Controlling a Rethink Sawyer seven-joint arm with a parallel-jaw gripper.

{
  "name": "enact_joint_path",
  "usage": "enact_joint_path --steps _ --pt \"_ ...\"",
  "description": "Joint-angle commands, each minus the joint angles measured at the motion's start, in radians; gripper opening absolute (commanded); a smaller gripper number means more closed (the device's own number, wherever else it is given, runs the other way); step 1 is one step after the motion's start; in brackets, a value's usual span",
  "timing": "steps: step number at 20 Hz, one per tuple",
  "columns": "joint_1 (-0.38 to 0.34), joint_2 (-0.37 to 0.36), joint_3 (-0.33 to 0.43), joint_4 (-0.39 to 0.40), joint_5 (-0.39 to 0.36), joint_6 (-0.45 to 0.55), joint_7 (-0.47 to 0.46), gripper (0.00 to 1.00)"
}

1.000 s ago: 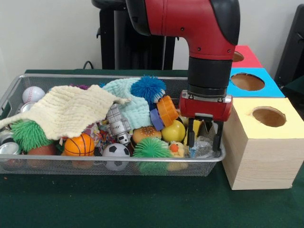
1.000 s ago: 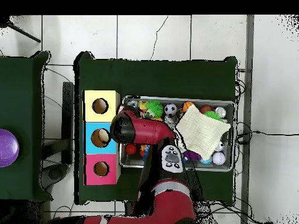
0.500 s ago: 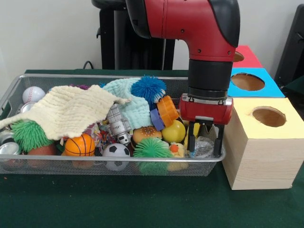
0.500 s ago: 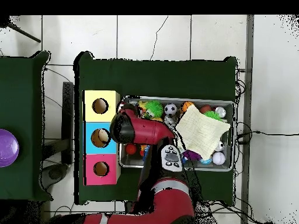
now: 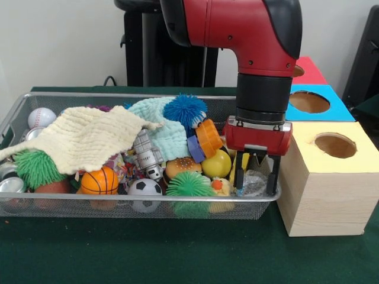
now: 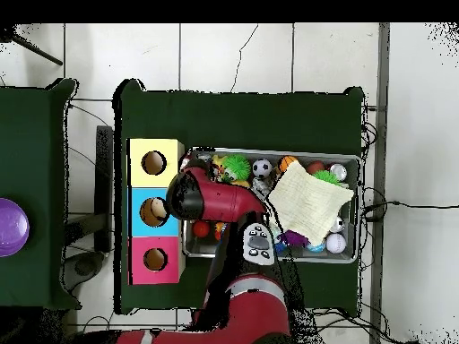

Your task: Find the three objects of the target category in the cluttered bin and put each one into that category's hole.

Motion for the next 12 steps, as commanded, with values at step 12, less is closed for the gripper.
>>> enact_joint_path --steps 12 --pt "0.158 0.100 -0.157 -0.014 0.169 0.279 0.223 1.00"
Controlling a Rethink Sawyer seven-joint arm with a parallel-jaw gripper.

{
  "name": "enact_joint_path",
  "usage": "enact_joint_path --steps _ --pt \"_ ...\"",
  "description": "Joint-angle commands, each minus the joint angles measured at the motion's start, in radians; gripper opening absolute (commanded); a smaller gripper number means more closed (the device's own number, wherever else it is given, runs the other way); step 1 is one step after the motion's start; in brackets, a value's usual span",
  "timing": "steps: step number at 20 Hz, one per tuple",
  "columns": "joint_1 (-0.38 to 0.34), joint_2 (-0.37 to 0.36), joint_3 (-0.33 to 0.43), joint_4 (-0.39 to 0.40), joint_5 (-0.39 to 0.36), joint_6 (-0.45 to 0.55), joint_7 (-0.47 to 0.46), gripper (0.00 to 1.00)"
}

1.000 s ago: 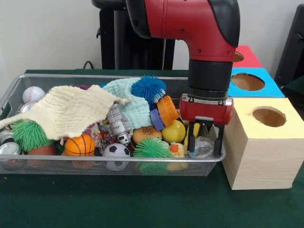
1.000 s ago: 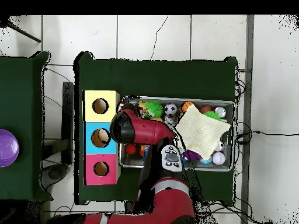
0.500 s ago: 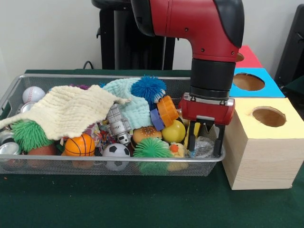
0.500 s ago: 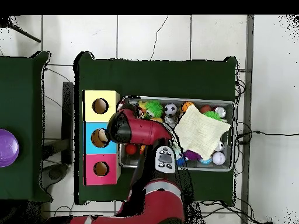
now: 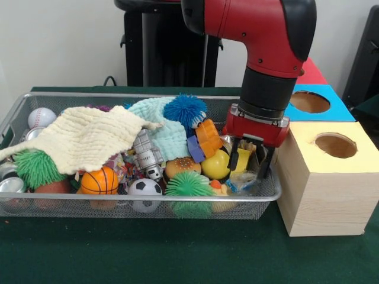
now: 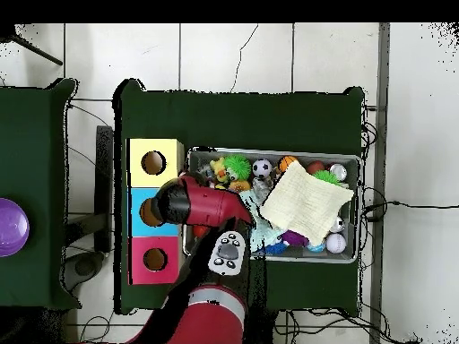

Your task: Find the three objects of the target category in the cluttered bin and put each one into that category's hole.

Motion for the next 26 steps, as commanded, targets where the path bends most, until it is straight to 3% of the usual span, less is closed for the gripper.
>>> enact_joint_path --steps 1,5,9,15,26 --pt "0.005 0.062 0.024 0.014 0.059 0.066 0.222 1.00" --pt "-0.026 0.110 0.085 0.017 0.060 -0.043 0.214 1.00" --pt "-0.103 0.126 0.215 0.025 0.026 -0.193 0.196 1.00" --pt "-0.159 0.088 0.300 0.063 0.008 -0.215 0.185 1.00" --pt "-0.192 0.072 0.345 0.068 0.005 -0.229 0.178 1.00"
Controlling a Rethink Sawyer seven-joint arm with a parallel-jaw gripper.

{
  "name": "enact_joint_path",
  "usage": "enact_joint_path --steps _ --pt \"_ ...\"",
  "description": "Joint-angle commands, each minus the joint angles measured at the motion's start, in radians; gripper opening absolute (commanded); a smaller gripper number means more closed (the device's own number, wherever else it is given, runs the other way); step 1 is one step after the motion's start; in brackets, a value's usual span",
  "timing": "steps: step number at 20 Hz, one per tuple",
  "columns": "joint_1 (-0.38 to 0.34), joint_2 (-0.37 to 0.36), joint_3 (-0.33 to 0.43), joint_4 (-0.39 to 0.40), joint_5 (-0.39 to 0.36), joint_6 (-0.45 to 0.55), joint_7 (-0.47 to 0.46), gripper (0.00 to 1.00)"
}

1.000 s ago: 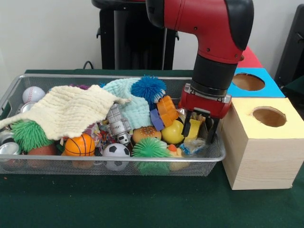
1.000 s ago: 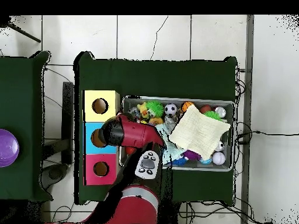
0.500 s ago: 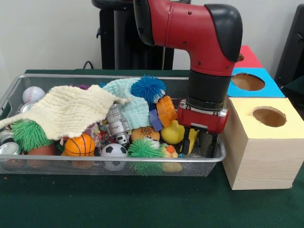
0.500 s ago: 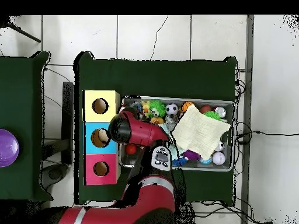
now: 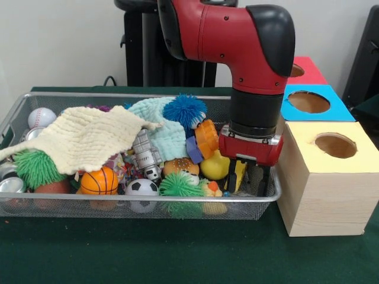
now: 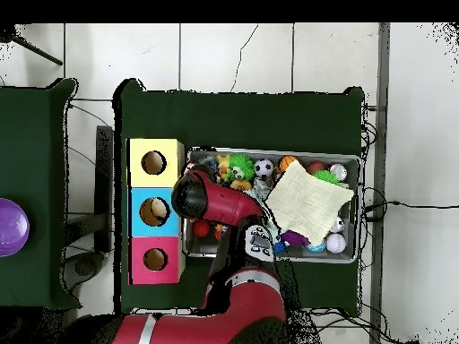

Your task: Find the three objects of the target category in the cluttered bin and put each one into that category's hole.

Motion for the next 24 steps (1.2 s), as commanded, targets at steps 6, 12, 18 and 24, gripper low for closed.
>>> enact_joint_path --steps 6,12,18,24 --pt "0.115 0.017 -0.068 -0.015 -0.006 -0.215 0.178 1.00" --pt "0.186 0.036 -0.206 -0.066 0.015 -0.262 0.134 1.00" --pt "0.148 0.100 -0.173 -0.081 0.017 -0.164 0.115 1.00" --pt "0.117 0.110 -0.146 -0.096 0.000 -0.135 0.107 1.00"
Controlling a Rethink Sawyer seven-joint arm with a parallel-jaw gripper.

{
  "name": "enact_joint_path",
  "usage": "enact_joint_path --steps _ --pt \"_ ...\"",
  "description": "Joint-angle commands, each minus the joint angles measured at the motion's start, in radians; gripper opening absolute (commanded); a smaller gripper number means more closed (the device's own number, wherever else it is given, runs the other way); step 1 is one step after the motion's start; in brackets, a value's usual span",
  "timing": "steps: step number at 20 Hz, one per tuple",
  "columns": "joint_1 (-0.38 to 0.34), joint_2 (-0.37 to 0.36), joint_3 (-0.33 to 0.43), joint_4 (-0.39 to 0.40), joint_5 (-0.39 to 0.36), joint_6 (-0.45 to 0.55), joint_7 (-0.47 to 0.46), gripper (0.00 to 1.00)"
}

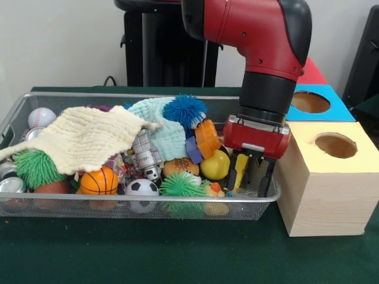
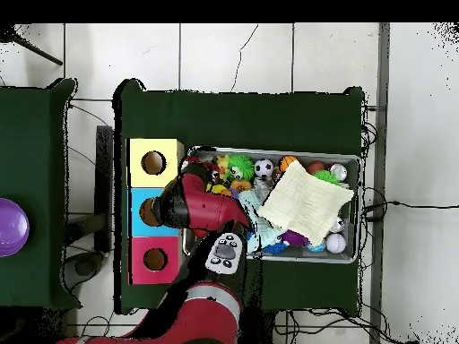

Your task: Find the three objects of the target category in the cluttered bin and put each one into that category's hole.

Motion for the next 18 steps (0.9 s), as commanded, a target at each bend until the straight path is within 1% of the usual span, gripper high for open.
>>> enact_joint_path --steps 1,4,7,10,12,15,18 --pt "-0.054 0.085 0.047 -0.071 0.001 0.057 0.107 1.00" --pt "-0.053 0.083 0.046 -0.065 0.005 0.079 0.108 1.00" --pt "-0.053 0.061 0.047 -0.042 0.007 0.119 0.110 1.00" --pt "-0.068 0.025 0.077 0.002 -0.001 0.178 0.112 1.00" --pt "-0.075 0.015 0.100 0.020 -0.002 0.202 0.116 1.00" --pt "-0.075 0.012 0.118 0.019 -0.003 0.234 0.112 1.00" --pt "-0.088 0.012 0.160 0.006 -0.001 0.284 0.103 1.00"
